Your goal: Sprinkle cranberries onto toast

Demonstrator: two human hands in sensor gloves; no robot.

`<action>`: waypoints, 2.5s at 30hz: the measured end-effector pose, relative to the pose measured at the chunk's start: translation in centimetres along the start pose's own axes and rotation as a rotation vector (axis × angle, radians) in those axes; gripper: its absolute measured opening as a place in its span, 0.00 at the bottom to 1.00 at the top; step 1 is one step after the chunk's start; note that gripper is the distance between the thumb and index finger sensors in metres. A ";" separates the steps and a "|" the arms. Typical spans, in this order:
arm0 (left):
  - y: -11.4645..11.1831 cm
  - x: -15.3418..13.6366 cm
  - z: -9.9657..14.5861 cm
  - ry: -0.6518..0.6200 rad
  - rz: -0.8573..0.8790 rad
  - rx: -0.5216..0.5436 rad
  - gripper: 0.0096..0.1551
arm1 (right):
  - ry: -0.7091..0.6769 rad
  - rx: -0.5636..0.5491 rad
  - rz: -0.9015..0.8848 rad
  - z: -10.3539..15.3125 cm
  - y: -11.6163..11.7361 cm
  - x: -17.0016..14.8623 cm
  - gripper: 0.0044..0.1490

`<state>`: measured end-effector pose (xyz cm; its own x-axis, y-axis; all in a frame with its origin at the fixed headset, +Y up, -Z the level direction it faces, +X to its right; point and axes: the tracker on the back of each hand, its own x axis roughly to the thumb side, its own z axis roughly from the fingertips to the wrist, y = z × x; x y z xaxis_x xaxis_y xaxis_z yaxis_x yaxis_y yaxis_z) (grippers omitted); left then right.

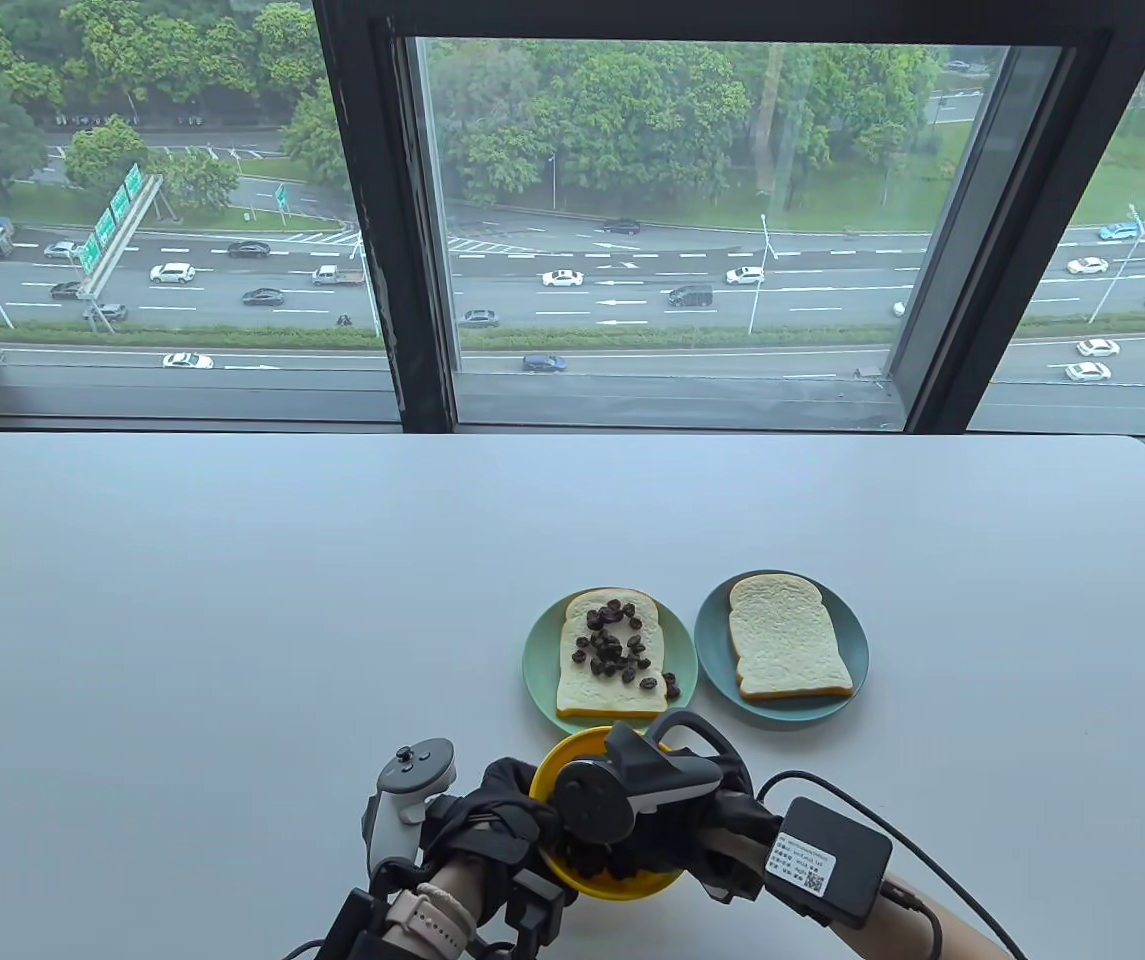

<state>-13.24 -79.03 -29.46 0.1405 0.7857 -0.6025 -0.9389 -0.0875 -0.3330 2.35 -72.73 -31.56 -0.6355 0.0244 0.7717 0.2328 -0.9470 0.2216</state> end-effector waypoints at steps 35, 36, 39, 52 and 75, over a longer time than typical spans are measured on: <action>-0.2 -0.7 -0.4 0.080 -0.085 -0.064 0.32 | 0.250 -0.198 -0.059 -7.2 -4.0 -7.5 0.21; -0.2 -0.8 -0.4 0.095 -0.085 -0.063 0.32 | 0.275 -0.181 -0.073 -8.1 -3.6 -8.0 0.21; -0.2 -1.0 -0.7 0.102 -0.079 -0.075 0.32 | 0.301 -0.178 -0.106 -9.6 -2.9 -9.0 0.21; -0.5 -1.0 -1.0 0.098 -0.064 -0.087 0.32 | 0.292 -0.140 0.188 -9.0 -1.5 -8.4 0.31; -0.5 -0.7 -1.0 0.065 -0.043 -0.052 0.32 | 0.093 -0.193 -0.207 4.5 -2.3 -4.6 0.43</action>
<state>-12.60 -80.17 -29.59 0.2020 0.7481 -0.6321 -0.9141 -0.0877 -0.3959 8.01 -69.25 -32.92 -0.7219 0.2026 0.6617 -0.0477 -0.9685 0.2444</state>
